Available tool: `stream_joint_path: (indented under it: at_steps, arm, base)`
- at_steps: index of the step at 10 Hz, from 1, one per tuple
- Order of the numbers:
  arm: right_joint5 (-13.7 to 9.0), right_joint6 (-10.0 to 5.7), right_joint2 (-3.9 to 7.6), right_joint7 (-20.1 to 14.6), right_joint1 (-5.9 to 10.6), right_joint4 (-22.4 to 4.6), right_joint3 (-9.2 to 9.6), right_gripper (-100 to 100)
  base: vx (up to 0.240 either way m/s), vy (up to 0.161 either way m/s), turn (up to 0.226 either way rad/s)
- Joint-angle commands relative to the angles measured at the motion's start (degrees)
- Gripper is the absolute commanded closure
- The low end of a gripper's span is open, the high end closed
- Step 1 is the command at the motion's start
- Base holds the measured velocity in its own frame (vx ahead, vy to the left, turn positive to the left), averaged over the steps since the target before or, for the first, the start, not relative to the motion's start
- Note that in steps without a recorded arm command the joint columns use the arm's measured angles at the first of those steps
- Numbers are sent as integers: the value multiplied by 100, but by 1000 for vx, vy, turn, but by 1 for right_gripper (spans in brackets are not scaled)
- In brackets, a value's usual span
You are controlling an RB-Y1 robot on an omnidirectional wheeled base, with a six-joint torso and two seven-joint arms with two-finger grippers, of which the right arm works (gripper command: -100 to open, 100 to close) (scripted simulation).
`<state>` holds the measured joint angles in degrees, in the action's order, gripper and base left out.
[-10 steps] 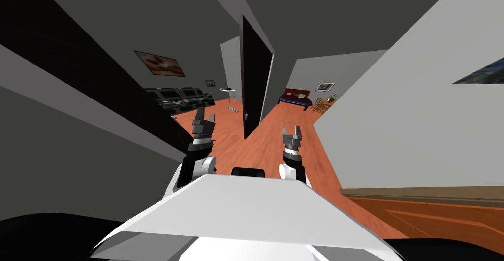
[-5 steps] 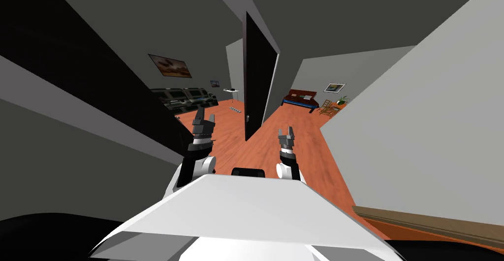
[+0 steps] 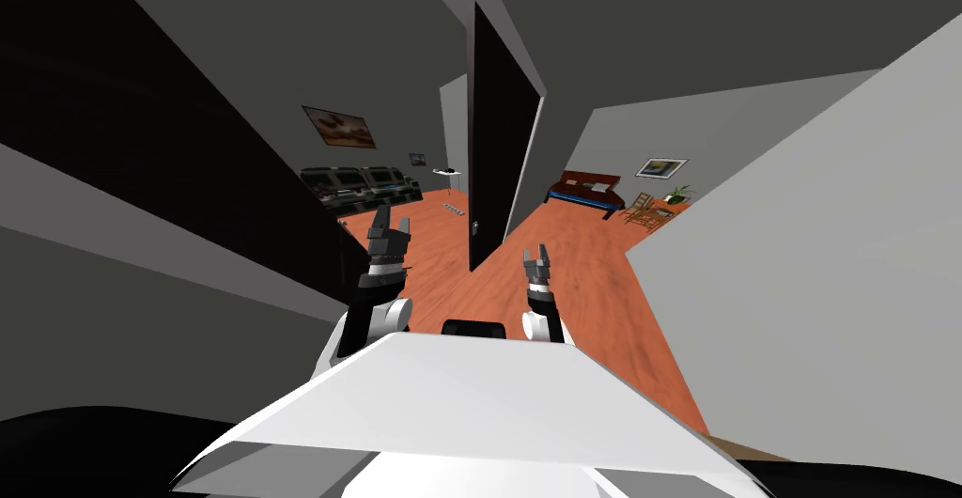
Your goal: Push the door open
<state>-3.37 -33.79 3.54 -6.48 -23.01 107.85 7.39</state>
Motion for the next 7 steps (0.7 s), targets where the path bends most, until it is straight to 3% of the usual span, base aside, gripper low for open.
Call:
stream_joint_path:
  at_steps: [1,7]
  arm:
    - [15,-48,27,7,73,-213,62,-100]
    - [65,-162,116,35,368,-983,284,-100]
  base:
    - [93,-50,75]
    - [92,-45,112]
